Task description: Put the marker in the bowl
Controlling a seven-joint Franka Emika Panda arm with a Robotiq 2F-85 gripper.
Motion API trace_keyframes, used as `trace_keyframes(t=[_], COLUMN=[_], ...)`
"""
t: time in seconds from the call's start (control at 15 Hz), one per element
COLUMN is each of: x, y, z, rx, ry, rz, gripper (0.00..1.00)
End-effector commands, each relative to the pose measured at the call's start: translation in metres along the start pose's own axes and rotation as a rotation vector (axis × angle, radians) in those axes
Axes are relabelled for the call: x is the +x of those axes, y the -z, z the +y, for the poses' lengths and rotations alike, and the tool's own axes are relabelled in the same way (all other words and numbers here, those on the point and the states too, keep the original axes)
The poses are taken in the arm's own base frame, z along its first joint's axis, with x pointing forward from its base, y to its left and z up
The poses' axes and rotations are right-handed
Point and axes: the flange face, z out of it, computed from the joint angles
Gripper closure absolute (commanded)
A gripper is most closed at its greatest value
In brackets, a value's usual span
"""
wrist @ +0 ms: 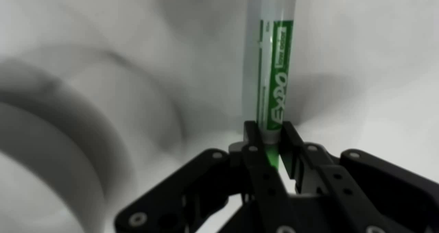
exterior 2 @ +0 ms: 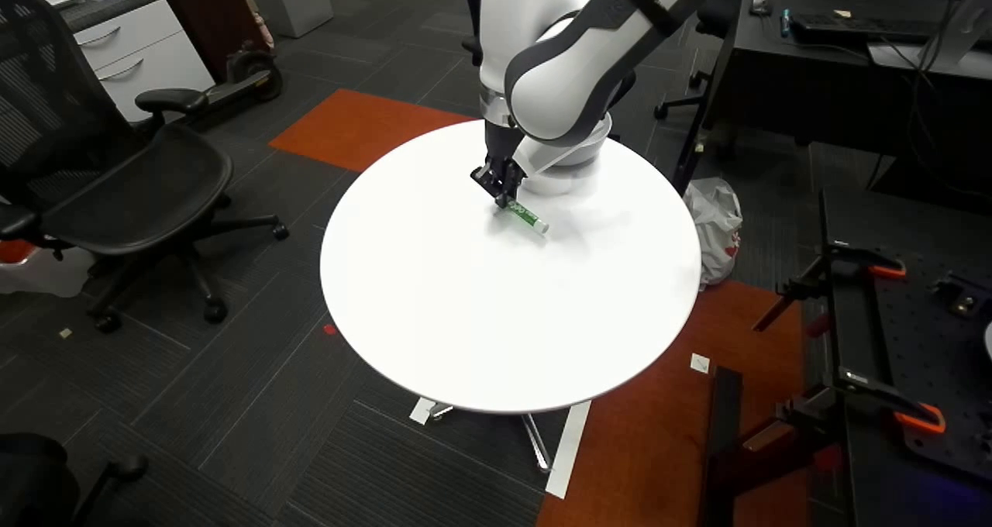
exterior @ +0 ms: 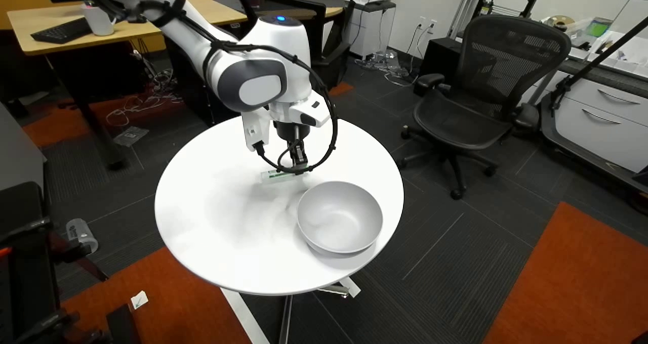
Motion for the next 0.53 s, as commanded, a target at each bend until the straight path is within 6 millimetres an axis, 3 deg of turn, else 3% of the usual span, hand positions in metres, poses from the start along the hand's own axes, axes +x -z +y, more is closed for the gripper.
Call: trace_keyframes(t=[0.0, 0.2, 0.33, 0.47], x=[-0.015, -0.013, -0.01, -0.005], y=[0.071, 0.13, 0.167, 0.191], z=[-0.008, 0.011, 0.037, 0.068], rx=[-0.004, 0.011, 0.025, 0.014], ry=[0.046, -0.001, -0.063, -0.137], rz=[0.104, 0.244, 0.3, 0.333], gripper=[0.95, 0.95, 0.95, 0.95])
